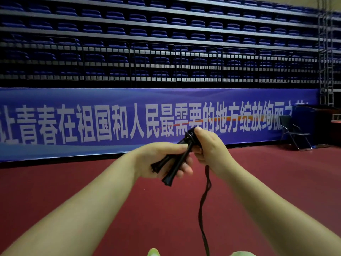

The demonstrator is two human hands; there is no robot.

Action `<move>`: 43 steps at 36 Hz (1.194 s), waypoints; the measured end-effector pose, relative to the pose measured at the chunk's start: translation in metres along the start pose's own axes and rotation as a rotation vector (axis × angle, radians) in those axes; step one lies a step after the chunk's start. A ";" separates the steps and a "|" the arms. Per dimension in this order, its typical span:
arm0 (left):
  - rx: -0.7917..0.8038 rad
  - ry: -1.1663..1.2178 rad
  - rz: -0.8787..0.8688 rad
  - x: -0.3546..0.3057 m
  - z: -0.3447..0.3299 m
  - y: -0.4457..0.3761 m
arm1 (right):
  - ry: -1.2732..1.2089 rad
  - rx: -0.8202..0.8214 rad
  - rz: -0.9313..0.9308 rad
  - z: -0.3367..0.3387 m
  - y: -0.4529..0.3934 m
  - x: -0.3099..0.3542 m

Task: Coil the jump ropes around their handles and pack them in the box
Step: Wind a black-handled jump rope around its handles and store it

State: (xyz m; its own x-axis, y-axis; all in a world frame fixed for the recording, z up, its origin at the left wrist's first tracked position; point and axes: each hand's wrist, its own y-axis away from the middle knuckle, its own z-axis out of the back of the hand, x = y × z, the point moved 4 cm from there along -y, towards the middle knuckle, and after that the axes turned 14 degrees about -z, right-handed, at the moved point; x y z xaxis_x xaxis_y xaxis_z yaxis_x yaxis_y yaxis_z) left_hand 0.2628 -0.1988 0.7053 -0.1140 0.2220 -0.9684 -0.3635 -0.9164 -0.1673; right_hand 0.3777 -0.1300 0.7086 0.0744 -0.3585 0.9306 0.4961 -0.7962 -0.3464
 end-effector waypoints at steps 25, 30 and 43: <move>-0.430 -0.828 -0.146 -0.008 0.011 -0.017 | 0.046 -0.172 -0.154 0.000 -0.011 -0.026; -0.412 -1.423 -0.071 -0.006 0.013 -0.018 | 0.038 0.007 -0.376 -0.003 -0.011 -0.031; -0.154 -0.844 -0.085 -0.001 0.004 -0.004 | -0.117 0.058 -0.255 -0.002 -0.003 -0.022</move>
State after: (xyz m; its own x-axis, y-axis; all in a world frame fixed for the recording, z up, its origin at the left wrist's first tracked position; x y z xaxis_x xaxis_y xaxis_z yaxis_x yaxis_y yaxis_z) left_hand 0.2607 -0.1942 0.7081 -0.7634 0.4089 -0.5000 -0.2796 -0.9070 -0.3149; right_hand 0.3729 -0.1213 0.6892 0.0378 -0.0887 0.9953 0.5603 -0.8229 -0.0947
